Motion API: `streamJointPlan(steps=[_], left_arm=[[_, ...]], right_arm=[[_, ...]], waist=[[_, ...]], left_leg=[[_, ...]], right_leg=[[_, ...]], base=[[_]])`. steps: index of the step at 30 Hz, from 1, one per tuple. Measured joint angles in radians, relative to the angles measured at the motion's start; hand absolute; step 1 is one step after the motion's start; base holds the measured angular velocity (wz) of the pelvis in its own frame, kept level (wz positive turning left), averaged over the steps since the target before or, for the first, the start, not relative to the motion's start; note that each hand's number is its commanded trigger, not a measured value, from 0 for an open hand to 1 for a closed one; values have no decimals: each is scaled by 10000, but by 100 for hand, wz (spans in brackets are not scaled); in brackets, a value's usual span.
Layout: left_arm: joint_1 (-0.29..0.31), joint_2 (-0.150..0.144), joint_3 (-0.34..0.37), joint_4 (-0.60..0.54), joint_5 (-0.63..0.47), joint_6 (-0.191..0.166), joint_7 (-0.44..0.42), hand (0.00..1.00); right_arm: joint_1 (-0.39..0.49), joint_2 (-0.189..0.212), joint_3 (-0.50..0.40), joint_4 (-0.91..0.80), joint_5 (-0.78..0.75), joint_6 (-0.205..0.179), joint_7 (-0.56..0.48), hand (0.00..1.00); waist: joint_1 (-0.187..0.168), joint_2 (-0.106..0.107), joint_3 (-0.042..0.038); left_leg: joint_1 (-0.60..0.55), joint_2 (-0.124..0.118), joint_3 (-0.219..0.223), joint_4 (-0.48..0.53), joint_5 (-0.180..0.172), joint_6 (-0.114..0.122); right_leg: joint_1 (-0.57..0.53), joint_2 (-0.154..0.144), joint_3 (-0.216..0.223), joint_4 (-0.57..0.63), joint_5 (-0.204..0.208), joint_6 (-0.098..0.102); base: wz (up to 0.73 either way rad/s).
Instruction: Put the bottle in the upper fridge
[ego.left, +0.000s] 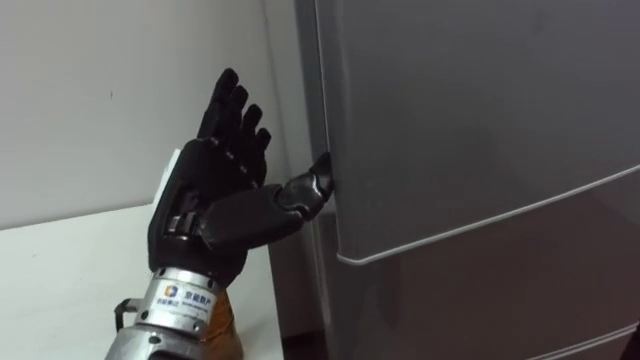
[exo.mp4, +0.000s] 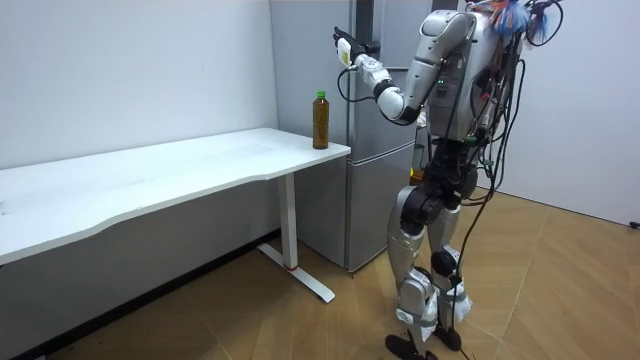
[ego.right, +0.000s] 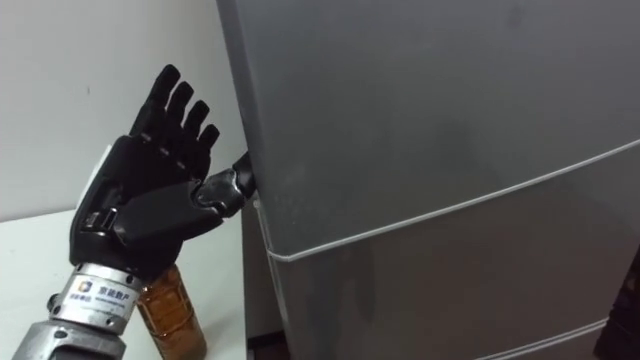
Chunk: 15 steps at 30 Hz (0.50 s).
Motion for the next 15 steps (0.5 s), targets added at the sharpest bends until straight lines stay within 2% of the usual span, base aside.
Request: streamJointPlan(steps=[5, 15], left_arm=[[9, 7, -219, -7, -28, -11, -139, 0], [60, 50, -764, -7, -55, -71, -608, 0]], right_arm=[[10, -73, 3, -6, 13, -56, 7, 0], [31, -87, 186, 3, 250, -100, 3, 0]], waist=[[-4, 99, -5], [27, 27, 38]], left_leg=[[42, -14, 60, -4, 14, 46], [25, -45, 226, -17, 22, 151]], right_leg=[[51, -37, 49, 29, 23, 50], [24, -86, 236, 20, 90, 150]], base=[[7], [0]])
